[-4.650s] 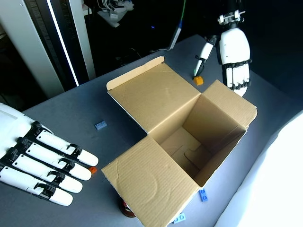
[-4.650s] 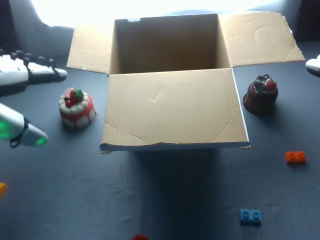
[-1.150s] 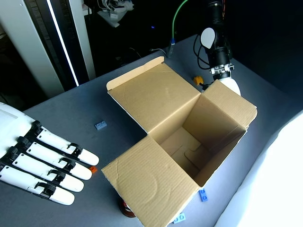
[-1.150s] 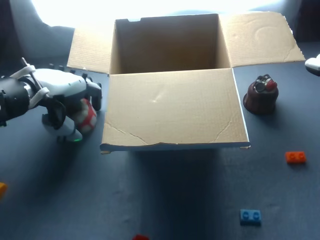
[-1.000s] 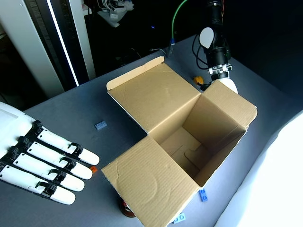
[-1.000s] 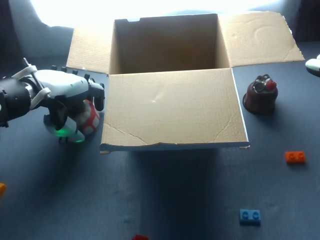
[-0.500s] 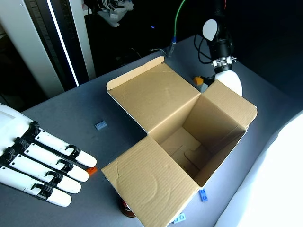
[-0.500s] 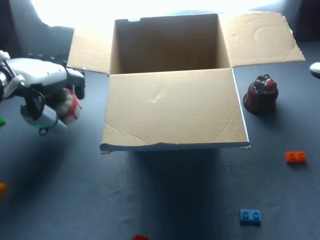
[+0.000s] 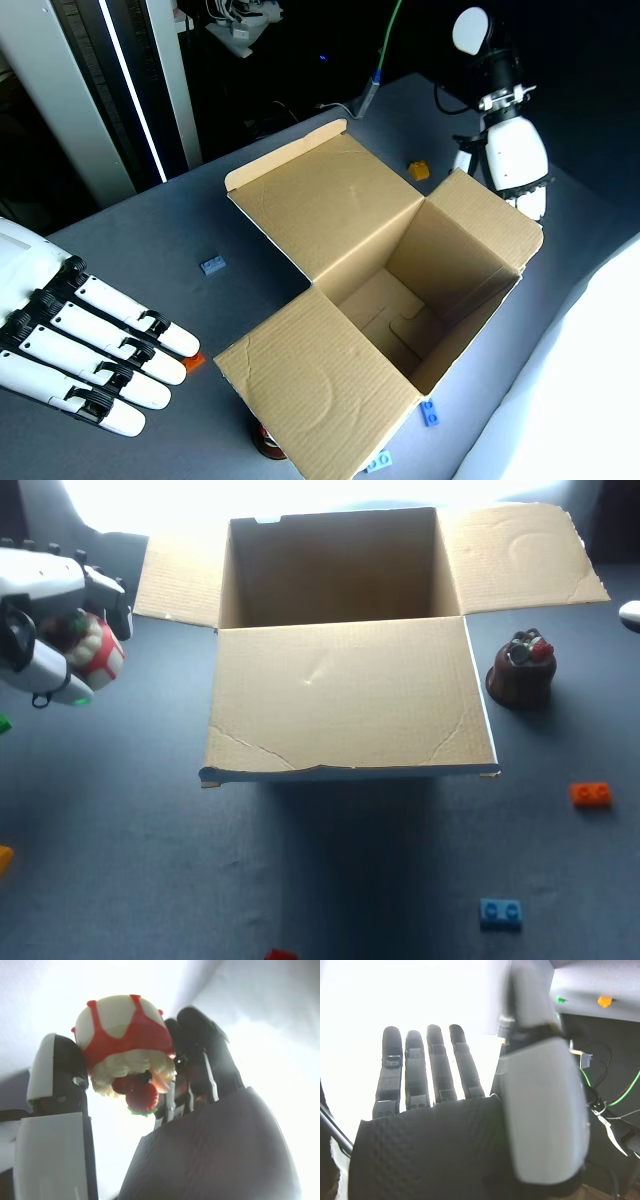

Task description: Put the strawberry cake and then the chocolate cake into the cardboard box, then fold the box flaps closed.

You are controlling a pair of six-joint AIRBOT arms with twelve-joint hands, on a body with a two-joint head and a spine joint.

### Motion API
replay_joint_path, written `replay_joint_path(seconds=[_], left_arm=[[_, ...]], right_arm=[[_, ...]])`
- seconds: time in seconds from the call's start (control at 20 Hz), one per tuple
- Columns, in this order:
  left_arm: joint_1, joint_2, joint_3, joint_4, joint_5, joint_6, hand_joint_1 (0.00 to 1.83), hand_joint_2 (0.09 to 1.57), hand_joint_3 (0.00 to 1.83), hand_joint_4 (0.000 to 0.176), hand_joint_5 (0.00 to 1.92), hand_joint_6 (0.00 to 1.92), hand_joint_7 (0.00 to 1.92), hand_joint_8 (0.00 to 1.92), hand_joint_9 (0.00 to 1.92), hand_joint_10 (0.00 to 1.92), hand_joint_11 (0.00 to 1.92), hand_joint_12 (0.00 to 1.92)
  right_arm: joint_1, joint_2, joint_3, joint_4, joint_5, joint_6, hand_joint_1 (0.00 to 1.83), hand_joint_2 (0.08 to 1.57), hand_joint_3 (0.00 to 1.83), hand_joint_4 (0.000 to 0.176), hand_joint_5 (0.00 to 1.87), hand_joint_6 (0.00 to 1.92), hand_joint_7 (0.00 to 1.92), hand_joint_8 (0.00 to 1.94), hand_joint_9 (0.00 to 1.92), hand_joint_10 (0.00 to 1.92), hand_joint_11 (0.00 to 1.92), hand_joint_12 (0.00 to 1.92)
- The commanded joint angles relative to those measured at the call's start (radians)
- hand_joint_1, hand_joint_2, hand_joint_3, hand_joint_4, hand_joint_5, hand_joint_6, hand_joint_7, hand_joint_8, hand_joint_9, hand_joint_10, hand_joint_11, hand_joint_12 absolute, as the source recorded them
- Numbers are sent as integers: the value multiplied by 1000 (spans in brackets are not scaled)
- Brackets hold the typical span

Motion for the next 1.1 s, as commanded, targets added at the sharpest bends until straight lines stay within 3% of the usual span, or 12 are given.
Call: replay_joint_path(seconds=[0.0, 0.2, 0.3, 0.4, 0.8, 0.9, 1.05], left_arm=[[-19, 17, 3, 8, 78, 4, 1169, 1126, 0, 8, 350, 844, 212, 1349, 307, 1518, 237, 1718], [-86, 33, 6, 30, 39, 4, 1178, 1124, 0, 6, 391, 743, 209, 1350, 301, 1527, 243, 1729], [-121, 39, 11, 32, 19, 12, 1162, 1127, 0, 9, 330, 864, 205, 1367, 304, 1529, 249, 1747], [-150, 45, 17, 55, 2, 12, 1148, 1128, 0, 8, 322, 927, 241, 1378, 316, 1552, 261, 1802], [-306, 69, 32, 152, -74, 13, 1172, 1125, 0, 11, 331, 864, 200, 1398, 289, 1593, 261, 1776], [-344, 72, 33, 170, -93, 13, 1186, 1118, 0, 14, 392, 767, 241, 1384, 310, 1564, 259, 1797], [-407, 77, 25, 178, -125, 29, 1156, 1130, 0, 13, 341, 916, 220, 1439, 287, 1642, 266, 1843]], right_arm=[[8, 16, 1, 9, 125, -1, 1059, 1040, 0, 0, 147, 4, 171, 5, 162, 7, 0, 554], [5, 17, 0, 9, 125, -1, 1037, 1036, 0, 0, 105, 1, 173, 3, 163, 5, 0, 534], [5, 17, 0, 9, 125, -1, 1047, 1024, 0, 0, 123, 7, 170, 3, 180, 10, 0, 580], [5, 17, 1, 9, 125, -1, 1031, 1037, 0, 0, 104, 0, 172, 2, 170, 3, 0, 497], [3, 19, 1, 9, 138, -1, 1006, 1031, 0, 0, 134, 13, 159, 0, 174, 1, 0, 487], [5, 19, 1, 9, 140, -1, 986, 1035, 0, 0, 129, 6, 177, 3, 199, 9, 0, 554], [5, 22, 1, 9, 145, -1, 1032, 1033, 0, 0, 127, 1, 201, 4, 221, 12, 0, 686]])
